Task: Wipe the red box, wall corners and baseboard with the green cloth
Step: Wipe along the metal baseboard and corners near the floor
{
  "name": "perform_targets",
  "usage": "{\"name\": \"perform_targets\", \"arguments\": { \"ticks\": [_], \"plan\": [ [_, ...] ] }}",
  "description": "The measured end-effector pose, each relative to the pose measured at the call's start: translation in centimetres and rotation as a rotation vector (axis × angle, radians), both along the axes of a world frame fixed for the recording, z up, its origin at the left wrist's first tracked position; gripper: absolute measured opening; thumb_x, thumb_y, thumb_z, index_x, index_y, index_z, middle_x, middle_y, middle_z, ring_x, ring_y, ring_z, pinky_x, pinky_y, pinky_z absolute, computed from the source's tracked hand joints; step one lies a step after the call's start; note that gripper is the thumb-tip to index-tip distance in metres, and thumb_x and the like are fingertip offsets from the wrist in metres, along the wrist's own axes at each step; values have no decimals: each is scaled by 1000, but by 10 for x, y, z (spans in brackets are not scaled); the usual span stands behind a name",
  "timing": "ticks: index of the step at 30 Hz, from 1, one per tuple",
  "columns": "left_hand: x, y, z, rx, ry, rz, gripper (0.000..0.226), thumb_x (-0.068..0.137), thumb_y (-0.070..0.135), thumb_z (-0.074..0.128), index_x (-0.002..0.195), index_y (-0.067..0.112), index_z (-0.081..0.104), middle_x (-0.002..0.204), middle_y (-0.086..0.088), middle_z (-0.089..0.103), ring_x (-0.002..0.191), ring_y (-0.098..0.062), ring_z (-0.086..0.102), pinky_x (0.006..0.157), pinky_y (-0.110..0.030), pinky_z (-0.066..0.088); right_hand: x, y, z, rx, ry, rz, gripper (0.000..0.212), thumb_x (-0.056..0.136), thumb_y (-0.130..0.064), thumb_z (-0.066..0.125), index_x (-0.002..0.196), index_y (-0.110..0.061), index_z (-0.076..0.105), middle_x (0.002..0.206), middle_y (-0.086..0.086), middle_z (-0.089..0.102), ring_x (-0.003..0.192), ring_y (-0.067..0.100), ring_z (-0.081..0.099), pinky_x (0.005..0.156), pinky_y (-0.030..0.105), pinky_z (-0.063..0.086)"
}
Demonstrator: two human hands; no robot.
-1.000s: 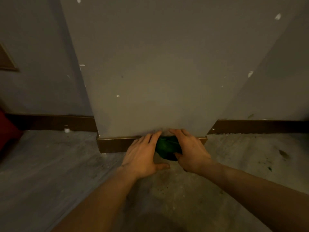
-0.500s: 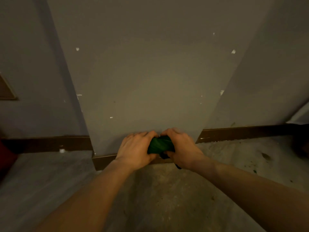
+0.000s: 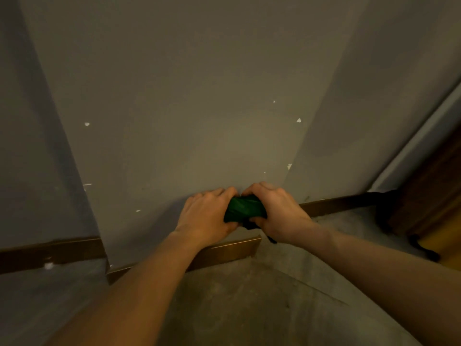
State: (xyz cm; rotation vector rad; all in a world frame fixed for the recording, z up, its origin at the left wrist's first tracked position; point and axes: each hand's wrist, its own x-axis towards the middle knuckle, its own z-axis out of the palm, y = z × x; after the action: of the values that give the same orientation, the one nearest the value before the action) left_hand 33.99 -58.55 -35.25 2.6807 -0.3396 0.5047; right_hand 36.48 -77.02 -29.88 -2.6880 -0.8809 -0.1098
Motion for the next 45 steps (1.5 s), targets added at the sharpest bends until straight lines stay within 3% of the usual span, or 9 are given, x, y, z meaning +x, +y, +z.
{"name": "perform_targets", "arguments": {
  "ticks": [4, 9, 14, 21, 25, 28, 32, 38, 45],
  "plan": [
    [14, -31, -6, 13, 8, -13, 51, 82, 54, 71, 123, 36, 47, 114, 6, 67, 101, -24, 65, 82, -38, 48, 9, -27, -2, -67, -33, 9, 53, 77, -13, 78, 121, -27, 53, 114, -5, 55, 101, 19, 57, 85, 39, 52],
    [36, -78, -9, 98, 22, -35, 51, 81, 57, 71, 120, 35, 47, 108, 7, 66, 97, -22, 66, 79, -39, 51, 32, -81, -22, -6, -48, 32, 54, 76, -11, 78, 122, -26, 53, 114, -3, 57, 101, 21, 58, 85, 38, 52],
    [63, -139, -18, 128, 40, 15, 49, 81, 61, 70, 114, 34, 46, 106, 5, 66, 95, -25, 66, 67, -34, 37, 66, -136, -37, 63, -29, 27, 52, 74, -10, 79, 119, -25, 57, 111, -1, 59, 99, 23, 60, 81, 41, 52],
    [102, -202, -58, 118, 75, 74, 45, 82, 52, 70, 116, 35, 46, 107, 3, 66, 93, -27, 66, 66, -34, 38, 115, -196, -82, 125, 0, 11, 55, 69, -8, 80, 117, -26, 59, 113, -4, 60, 100, 21, 59, 79, 31, 46],
    [116, -226, -98, 65, 98, 149, 48, 79, 50, 70, 119, 36, 46, 110, 4, 68, 95, -27, 67, 70, -35, 41, 137, -220, -120, 185, 65, 56, 58, 68, -2, 79, 117, -26, 60, 113, -4, 62, 102, 19, 60, 84, 38, 51],
    [125, -238, -129, 16, 114, 204, 50, 78, 51, 72, 118, 38, 45, 110, 6, 67, 95, -23, 67, 80, -37, 49, 155, -231, -151, 220, 107, 85, 58, 69, -6, 79, 117, -30, 58, 112, -10, 60, 103, 11, 57, 84, 35, 52],
    [133, -243, -164, -44, 159, 267, 50, 81, 50, 72, 120, 41, 42, 110, 9, 67, 102, -18, 65, 91, -38, 48, 172, -231, -191, 258, 153, 112, 57, 72, -8, 77, 121, -29, 54, 113, -8, 53, 102, 8, 55, 86, 34, 52],
    [141, -248, -204, -60, 206, 384, 50, 80, 46, 73, 120, 35, 46, 110, 4, 67, 102, -21, 63, 90, -37, 47, 190, -224, -238, 122, 167, 291, 67, 76, -27, 72, 137, -28, 45, 131, -2, 43, 116, 18, 46, 94, 36, 48],
    [142, -253, -233, -162, 237, 401, 54, 80, 44, 73, 123, 34, 43, 120, 6, 62, 113, -17, 58, 95, -36, 47, 200, -224, -263, -27, 70, 352, 53, 86, -17, 68, 134, -23, 48, 135, 4, 45, 118, 27, 48, 86, 44, 54]
  ]
}}
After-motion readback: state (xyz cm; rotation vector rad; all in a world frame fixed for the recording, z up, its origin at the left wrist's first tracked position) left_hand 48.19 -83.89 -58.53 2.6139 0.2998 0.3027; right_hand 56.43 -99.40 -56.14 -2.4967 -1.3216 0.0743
